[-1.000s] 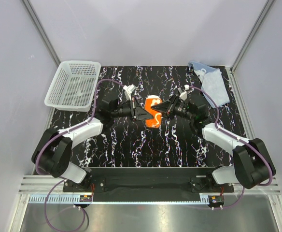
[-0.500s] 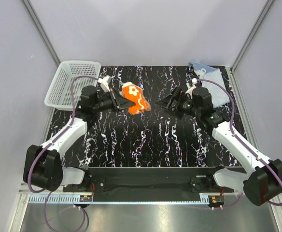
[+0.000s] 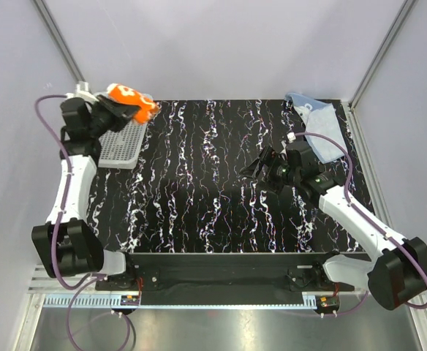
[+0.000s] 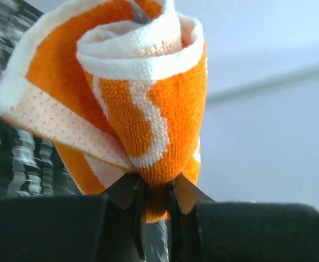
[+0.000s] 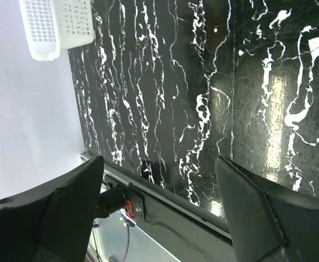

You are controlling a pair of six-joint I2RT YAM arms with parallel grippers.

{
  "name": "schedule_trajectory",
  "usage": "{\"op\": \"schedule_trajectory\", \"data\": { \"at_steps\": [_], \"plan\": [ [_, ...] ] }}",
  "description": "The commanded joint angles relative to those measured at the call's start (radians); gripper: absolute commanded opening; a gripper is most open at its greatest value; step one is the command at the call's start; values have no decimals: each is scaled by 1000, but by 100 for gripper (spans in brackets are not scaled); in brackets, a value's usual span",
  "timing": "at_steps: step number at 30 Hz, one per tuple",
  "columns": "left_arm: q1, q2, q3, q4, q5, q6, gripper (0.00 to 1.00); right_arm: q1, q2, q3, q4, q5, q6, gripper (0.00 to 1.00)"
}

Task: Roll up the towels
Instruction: Place the rolled towel into the container

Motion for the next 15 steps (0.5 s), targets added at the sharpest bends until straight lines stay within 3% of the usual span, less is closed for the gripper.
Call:
{"op": "schedule_trajectory", "data": {
  "at_steps": [1,3,7,15],
  "plan": [
    [94,26,126,-262,-226,96,0,2,13,-9,-1,-10,-35,89],
    [142,38,137,-390,-330,92,0,1,22,-11,-1,-22,-43,89],
    [237,40,88,-404,-391,96,0,1,47,-18,5,-39,-50,89],
    [242,264,210,-476,-473,150,0,1,106,-21,15,-54,-63,88]
  ]
}}
